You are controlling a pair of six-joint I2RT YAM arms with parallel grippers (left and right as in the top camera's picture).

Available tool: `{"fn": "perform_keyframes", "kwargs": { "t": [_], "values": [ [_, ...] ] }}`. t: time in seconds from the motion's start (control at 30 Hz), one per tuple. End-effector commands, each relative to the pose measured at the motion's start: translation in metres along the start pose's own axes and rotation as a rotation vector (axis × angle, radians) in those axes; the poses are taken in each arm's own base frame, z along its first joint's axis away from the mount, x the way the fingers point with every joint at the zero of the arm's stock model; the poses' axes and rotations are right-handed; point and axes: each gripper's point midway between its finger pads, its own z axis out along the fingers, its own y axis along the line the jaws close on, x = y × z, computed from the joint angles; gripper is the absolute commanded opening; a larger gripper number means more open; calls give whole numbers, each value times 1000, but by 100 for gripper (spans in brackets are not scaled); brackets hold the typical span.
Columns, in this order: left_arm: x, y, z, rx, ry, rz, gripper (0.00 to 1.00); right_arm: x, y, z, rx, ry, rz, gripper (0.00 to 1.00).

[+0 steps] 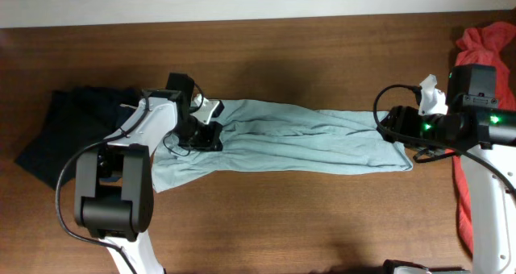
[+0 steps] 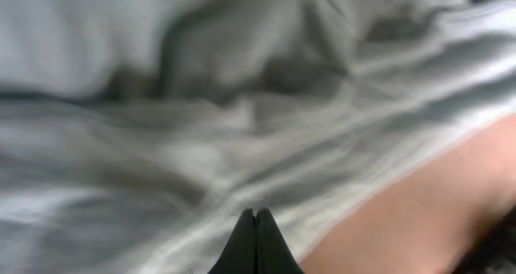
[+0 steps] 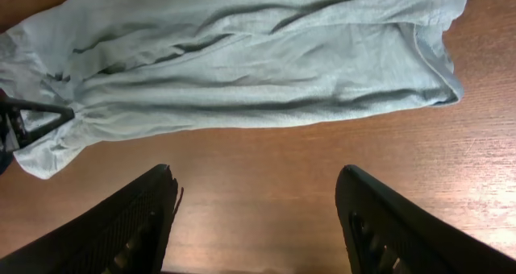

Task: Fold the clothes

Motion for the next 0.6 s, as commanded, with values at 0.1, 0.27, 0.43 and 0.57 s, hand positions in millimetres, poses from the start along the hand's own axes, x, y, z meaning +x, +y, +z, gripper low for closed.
{"fn": "perform_keyframes", "kwargs": {
  "t": [0.1,0.27,0.43,0.57],
  "values": [
    [-1,-8,-11,24,-18,-9,1,0,4,-2,-13,-12,0,66],
    [-33,43,-44,-301,-163,0,1,-4,5,-2,-16,-28,-5,66],
    [-61,76,-50,-468,-256,21,1,-4,5,-2,-16,-28,-5,66],
    [-69,84,-36,-466,-267,27,1,-3,5,-2,-15,-24,-4,66]
  ]
}}
